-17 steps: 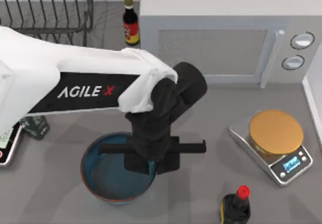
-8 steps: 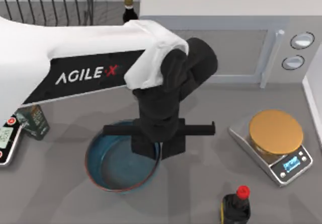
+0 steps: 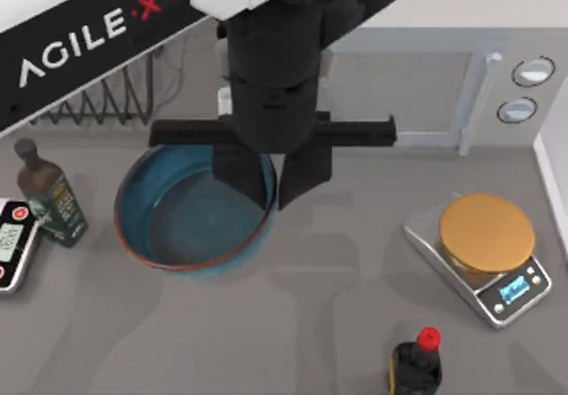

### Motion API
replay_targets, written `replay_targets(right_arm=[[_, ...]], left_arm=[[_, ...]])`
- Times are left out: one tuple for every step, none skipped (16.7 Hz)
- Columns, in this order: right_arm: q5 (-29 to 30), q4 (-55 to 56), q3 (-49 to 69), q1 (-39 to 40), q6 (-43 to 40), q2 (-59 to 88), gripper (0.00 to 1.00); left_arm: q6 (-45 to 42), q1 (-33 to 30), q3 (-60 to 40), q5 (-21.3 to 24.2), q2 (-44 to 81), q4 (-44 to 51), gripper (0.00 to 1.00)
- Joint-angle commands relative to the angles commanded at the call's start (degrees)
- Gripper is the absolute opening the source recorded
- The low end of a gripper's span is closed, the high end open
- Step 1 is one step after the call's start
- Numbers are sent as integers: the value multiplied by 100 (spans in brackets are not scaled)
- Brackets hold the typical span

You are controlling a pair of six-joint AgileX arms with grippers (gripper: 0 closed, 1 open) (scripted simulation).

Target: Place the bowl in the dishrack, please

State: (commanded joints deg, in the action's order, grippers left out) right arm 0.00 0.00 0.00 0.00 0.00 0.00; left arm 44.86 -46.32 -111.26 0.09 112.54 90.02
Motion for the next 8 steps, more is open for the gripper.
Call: replay_targets(right_arm=[[0, 0, 0, 0, 0, 0, 100], [0, 0, 0, 0, 0, 0, 100], [0, 0, 0, 0, 0, 0, 100], [0, 0, 0, 0, 0, 0, 100], [0, 0, 0, 0, 0, 0, 100], [0, 0, 0, 0, 0, 0, 100], [0, 0, 0, 0, 0, 0, 100], [0, 0, 0, 0, 0, 0, 100]], left_arm=[[-7, 6, -215, 0, -47, 211, 0], [-14, 13, -372, 0, -90, 364, 0], [-20, 19, -465, 0, -122, 455, 0], [-23, 21, -499, 0, -135, 487, 0], [-23, 21, -499, 0, -135, 487, 0], [-23, 21, -499, 0, -135, 487, 0], [-29, 26, -486, -2, -120, 474, 0], [-33, 30, -482, -1, -124, 468, 0]])
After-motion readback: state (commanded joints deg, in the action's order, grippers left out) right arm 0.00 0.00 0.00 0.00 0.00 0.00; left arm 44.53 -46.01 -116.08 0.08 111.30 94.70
